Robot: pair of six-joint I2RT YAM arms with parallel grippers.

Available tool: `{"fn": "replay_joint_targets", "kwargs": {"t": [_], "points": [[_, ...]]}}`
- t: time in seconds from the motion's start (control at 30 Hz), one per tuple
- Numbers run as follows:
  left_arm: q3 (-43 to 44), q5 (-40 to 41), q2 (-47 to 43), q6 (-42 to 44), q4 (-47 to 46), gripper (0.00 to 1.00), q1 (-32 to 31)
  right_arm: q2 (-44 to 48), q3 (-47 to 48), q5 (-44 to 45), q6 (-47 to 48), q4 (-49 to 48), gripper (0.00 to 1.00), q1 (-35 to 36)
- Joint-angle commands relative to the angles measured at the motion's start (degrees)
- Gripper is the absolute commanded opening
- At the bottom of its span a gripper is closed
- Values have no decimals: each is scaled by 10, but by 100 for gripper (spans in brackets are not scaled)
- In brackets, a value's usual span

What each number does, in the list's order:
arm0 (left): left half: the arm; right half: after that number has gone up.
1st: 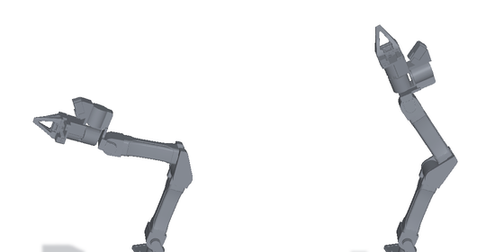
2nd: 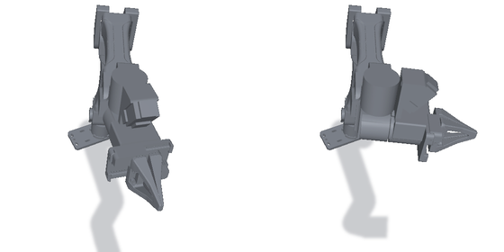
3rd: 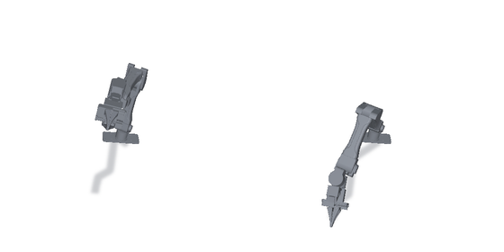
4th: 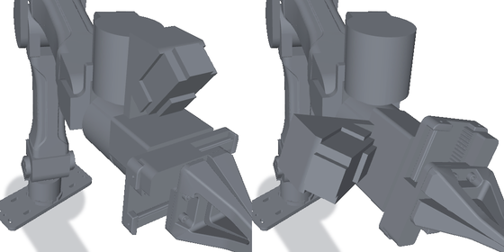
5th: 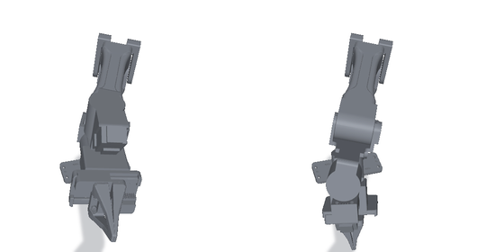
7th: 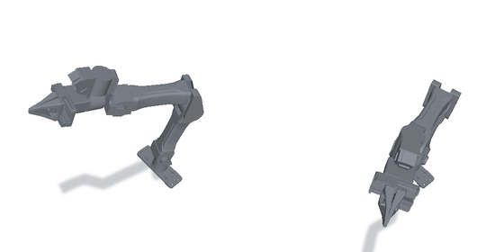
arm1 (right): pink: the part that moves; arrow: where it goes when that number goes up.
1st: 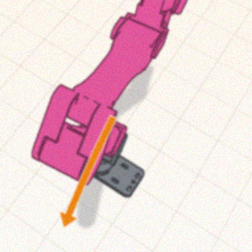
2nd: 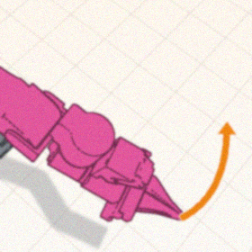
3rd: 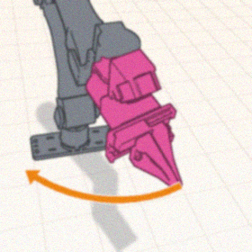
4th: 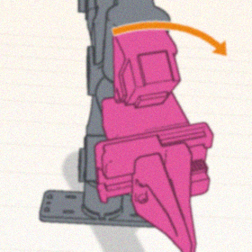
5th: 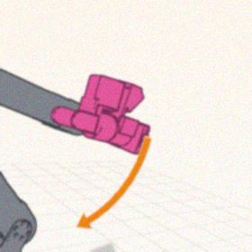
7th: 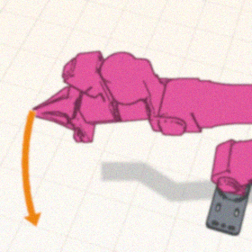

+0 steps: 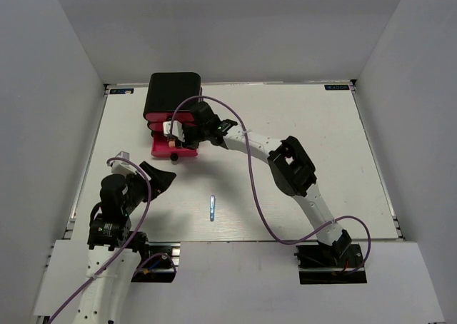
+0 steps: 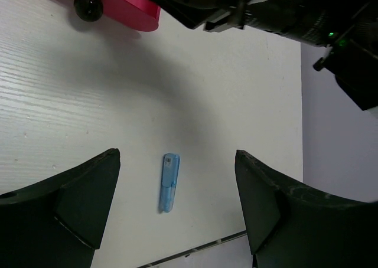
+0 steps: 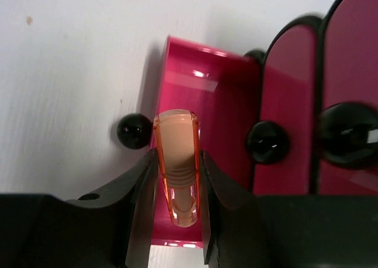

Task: Sort the stationery into containers
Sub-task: Place the stationery in the storage box, then pick up the stationery from the center of the board.

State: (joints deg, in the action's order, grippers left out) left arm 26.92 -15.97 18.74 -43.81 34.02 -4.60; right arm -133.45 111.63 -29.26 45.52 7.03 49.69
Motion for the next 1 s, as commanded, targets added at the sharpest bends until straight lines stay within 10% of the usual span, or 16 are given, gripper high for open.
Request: {"fn": "replay_joint_targets", "kwargs": {"t": [0.0,0.23,0.67,0.87,0.97], "points": [[27,-20,7,12,3,88,4,-11,22,21,12,-8,30,2],[56,-58,66,43,-31,88,4,13,16,9,-24,-3,52,-1],[82,-136,147,75,-55,82,4,236,-233,147,-183,-108,58,-67],[46,-166,187,75,-55,79,-1,294,-314,148,-263,-23,9,-146],[35,-171,212,75,-48,79,-20,352,-393,145,-289,-39,20,-173]]}}
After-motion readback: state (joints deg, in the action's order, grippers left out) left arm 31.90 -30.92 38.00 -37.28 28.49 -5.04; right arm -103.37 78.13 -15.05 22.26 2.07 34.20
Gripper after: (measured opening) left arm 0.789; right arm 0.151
